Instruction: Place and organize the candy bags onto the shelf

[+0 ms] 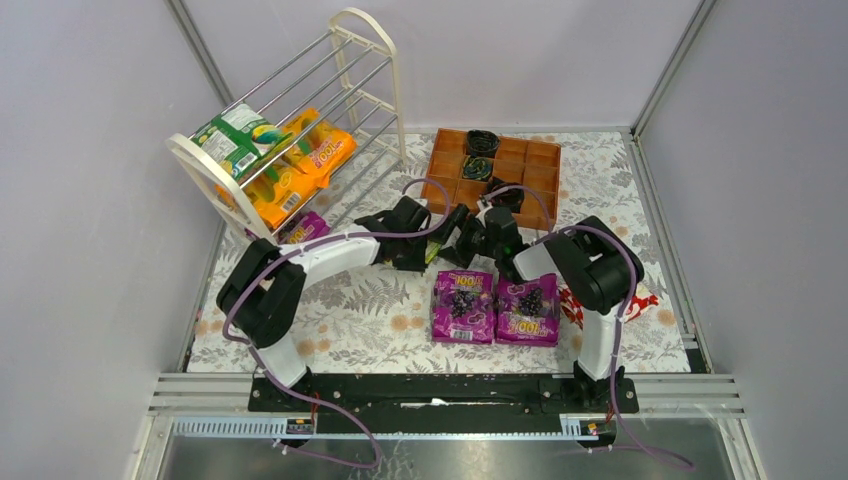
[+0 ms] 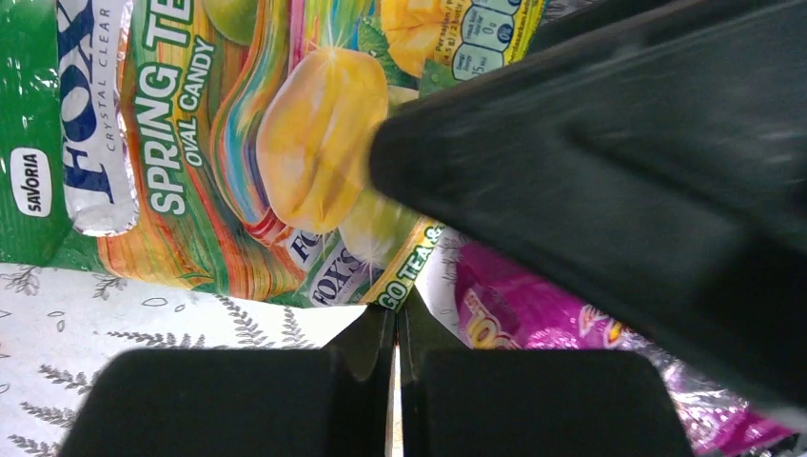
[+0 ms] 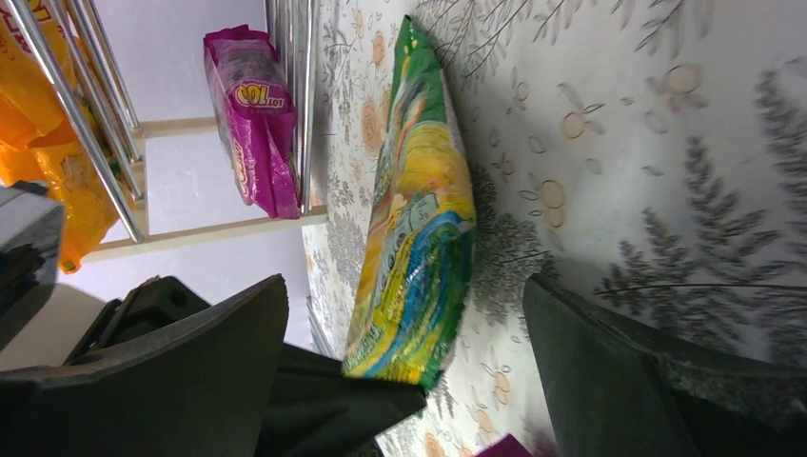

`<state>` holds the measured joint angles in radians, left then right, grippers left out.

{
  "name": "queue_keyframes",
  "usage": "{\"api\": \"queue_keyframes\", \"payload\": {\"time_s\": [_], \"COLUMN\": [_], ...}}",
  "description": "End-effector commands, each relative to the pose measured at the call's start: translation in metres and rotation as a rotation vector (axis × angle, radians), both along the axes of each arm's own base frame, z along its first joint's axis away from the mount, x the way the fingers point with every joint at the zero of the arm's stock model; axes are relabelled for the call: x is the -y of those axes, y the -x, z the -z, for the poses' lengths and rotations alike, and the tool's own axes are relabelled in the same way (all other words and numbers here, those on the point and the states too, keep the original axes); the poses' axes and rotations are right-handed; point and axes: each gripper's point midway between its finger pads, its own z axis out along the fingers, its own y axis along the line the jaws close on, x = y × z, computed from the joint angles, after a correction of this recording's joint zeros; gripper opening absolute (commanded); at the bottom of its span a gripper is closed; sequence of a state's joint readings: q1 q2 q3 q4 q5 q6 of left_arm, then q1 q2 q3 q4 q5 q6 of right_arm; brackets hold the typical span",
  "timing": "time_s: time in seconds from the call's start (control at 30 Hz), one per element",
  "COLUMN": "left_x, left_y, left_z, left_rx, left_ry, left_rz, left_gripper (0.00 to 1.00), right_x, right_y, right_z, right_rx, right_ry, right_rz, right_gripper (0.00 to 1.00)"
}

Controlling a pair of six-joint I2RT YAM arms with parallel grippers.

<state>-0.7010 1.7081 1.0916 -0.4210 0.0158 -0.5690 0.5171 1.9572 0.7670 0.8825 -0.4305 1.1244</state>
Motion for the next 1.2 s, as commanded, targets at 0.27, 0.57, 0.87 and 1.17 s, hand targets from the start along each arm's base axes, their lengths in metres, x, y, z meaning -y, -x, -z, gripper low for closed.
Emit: {"api": "queue_keyframes", "payload": {"time_s": [0.27,0.57,0.87,1.17], "left_x": [0.030,0.024,-0.012,-0.082], "left_y": [-0.004,0.006,0.021,0.072], "left_z": [-0.041,-0.074,-0.201,-0.385], "left_rx": [0.073,0.143,0.453,0.974], "left_ry": [0.179,0.243,0.311,0.458], "left_rz": [0.065,0.083,0.119,0.120], "left_gripper": [0.00,0.38,0.89,0.99], "right_x": [-0.032,-0.036,-0.027,-0.024], "right_y": [-0.001,-0.001,0.014,0.010], "right_z": [-0.003,-0.027,-0.068,-0.195], "right_rx": [-0.059,-0.006,0.038,0.218], "right_ry": [-0.019,-0.049,-0.112,-0.216], "right_rz": [0.074,0.105,0.102,0.117], "right_gripper": [0.76,0.41,0.27,0.27]}}
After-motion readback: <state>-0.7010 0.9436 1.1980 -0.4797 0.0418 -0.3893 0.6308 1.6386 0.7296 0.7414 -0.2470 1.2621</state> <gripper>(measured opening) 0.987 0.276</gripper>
